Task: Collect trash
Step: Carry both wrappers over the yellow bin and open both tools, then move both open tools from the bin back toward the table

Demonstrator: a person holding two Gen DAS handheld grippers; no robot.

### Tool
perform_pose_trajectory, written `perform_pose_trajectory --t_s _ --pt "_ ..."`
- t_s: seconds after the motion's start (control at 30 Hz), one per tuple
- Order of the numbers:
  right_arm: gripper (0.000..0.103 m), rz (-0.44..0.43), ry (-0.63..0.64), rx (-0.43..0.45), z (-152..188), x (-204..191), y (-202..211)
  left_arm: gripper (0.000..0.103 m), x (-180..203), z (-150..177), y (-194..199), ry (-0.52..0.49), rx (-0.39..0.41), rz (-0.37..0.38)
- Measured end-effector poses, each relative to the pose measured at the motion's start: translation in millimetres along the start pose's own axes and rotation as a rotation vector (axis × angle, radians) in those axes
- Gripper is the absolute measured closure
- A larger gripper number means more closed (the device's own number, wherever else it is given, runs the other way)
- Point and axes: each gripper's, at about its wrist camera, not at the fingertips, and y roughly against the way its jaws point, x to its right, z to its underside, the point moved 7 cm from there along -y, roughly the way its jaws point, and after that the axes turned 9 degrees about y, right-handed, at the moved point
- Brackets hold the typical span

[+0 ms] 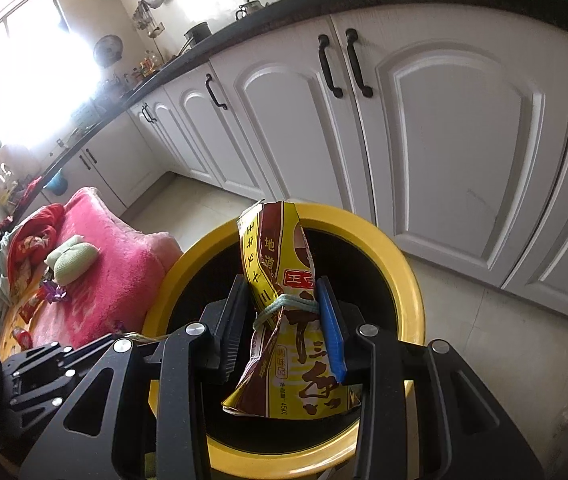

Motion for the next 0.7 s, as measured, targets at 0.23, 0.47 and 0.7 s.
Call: perform_pose_trajectory --t_s 0.23,0.47,0.7 --pt "0.067 -0.001 -0.039 -0.017 4.0 9.8 -8.3 0.094 0.8 1.2 -15.6 0.010 -0.033 0.002" --pt "0.062 0.002 -0.058 -0.024 7.2 13.4 -11.1 0.073 -6.3 1.0 -15.6 0.036 -0.034 -0.002" --pt "0.049 0.030 -0.064 0.010 2.2 15.3 -2.4 0.034 -15.1 -4.6 -0.4 0.077 0.008 0.005"
